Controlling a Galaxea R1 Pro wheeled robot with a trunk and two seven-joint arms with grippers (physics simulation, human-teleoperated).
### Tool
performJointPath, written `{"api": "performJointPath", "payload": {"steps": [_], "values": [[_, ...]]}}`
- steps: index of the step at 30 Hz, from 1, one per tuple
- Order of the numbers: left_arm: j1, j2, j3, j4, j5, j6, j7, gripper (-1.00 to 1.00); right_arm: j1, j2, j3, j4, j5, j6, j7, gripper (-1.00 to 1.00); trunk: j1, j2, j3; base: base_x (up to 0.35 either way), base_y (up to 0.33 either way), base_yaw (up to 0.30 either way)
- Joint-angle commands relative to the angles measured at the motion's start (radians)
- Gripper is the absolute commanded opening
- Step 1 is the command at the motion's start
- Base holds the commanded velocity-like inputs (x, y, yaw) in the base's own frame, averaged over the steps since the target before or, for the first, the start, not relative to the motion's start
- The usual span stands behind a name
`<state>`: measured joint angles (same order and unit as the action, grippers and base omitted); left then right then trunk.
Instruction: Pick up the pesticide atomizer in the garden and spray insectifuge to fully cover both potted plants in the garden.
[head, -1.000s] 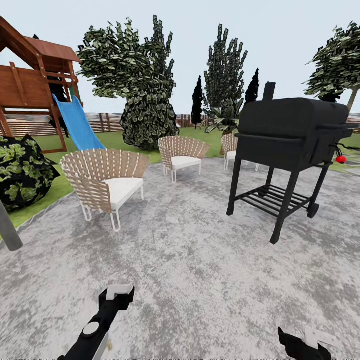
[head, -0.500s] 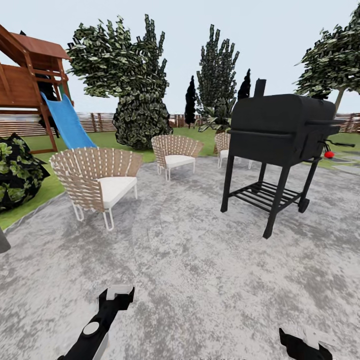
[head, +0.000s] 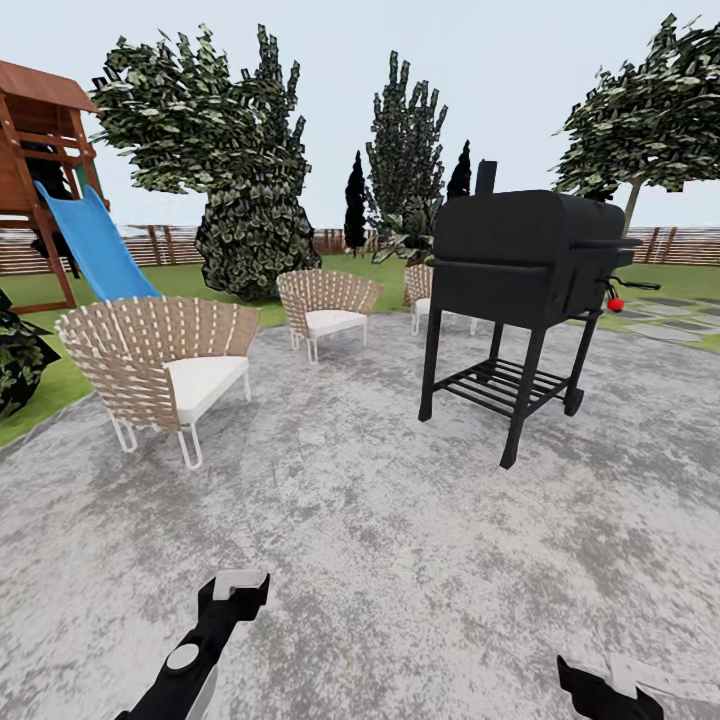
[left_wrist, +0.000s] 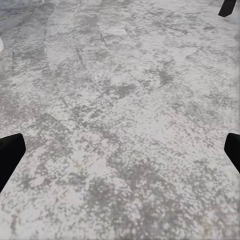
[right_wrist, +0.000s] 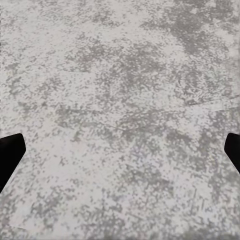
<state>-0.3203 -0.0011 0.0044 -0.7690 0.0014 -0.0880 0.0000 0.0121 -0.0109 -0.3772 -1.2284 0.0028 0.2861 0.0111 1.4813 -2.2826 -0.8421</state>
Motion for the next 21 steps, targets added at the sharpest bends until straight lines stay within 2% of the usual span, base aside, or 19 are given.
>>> {"api": "performJointPath", "payload": {"steps": [1,5,21], "values": [[0.000,0.000,0.000,0.000,0.000,-0.003,0.000,1.00,0.000,0.000,0.000,-0.002,0.000,0.005,0.001,1.00,0.000,0.000,-0.001,0.000,0.000,-0.012],[0.000,0.000,0.000,0.000,0.000,-0.003,0.000,1.00,0.000,0.000,0.000,-0.002,0.000,0.005,0.001,1.00,0.000,0.000,-0.001,0.000,0.000,-0.004],[0.000,-0.001,-0.001,0.000,0.000,-0.002,0.000,1.00,0.000,-0.002,-0.004,-0.003,-0.001,0.005,0.001,1.00,0.061,-0.112,-0.051,0.000,0.000,0.000]]}}
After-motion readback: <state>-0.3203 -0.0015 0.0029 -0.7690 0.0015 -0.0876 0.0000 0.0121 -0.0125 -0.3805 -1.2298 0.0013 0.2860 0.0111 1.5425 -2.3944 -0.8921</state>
